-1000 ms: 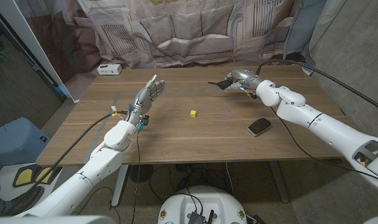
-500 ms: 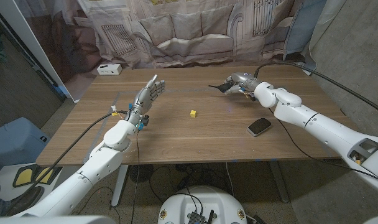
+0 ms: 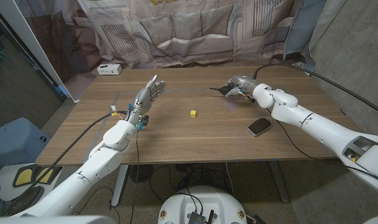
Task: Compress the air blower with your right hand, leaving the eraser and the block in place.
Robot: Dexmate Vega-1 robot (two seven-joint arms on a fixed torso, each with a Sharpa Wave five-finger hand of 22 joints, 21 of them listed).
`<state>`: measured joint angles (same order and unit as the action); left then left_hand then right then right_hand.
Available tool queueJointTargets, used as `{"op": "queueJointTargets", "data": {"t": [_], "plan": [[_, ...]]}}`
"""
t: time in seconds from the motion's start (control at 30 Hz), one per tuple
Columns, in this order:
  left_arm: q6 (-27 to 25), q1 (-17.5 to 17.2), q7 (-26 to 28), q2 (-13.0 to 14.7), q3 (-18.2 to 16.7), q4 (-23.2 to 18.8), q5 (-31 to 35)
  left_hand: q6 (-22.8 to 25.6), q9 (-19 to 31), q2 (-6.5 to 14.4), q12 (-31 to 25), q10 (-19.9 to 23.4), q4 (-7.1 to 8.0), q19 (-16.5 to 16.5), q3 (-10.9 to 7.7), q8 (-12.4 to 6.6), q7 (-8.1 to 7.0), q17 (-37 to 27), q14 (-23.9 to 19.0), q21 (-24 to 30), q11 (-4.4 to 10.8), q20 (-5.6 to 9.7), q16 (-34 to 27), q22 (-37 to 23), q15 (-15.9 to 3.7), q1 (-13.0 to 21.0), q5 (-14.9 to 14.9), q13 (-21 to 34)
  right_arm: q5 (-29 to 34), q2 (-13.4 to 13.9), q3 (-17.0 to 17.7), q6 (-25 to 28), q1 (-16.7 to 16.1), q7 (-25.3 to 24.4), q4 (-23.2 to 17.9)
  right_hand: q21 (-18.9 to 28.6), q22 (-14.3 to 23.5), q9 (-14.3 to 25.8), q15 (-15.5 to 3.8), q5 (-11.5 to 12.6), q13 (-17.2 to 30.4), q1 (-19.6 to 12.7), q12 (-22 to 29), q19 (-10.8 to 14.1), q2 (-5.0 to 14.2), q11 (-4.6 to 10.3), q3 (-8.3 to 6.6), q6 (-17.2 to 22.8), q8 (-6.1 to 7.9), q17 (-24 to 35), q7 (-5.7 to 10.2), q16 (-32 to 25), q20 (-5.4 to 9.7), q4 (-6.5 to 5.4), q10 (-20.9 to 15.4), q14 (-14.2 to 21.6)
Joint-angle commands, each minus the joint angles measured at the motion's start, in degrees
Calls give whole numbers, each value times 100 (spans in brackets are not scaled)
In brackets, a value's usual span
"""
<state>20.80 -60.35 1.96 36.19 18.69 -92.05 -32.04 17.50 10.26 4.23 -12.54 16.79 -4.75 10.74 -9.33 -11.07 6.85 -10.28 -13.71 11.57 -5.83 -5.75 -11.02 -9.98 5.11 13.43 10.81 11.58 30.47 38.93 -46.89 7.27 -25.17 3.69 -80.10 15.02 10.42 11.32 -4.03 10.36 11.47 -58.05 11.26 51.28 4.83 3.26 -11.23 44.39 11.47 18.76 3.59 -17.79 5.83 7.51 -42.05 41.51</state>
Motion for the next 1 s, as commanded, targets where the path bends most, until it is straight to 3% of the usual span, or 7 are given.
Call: {"op": "queueJointTargets", "data": {"t": [0.03,1.0], "plan": [[-35,-20,40,-6,-19,21,-28,56,25,35,11,41,-26,23,-14,7,21,-12,-55,-18,-4,-8,14,-33,16,-21,-8,18,-43,-118,-165,88,131,16,288,-8,2,31,-371,6,17,32,-8,-12,31,-27,4,-35,-3,8,-7,23,-47,3,3,-47],[-31,88,3,-111,72,175,-29,78,25,36,7,56,-32,13,-16,3,7,-12,-57,-19,-2,-8,13,-34,24,-31,-11,18,25,-268,-507,137,371,69,710,-76,-2,31,-321,2,18,80,-30,-134,19,-66,40,-145,-24,7,-38,99,-73,5,110,-227]]}}
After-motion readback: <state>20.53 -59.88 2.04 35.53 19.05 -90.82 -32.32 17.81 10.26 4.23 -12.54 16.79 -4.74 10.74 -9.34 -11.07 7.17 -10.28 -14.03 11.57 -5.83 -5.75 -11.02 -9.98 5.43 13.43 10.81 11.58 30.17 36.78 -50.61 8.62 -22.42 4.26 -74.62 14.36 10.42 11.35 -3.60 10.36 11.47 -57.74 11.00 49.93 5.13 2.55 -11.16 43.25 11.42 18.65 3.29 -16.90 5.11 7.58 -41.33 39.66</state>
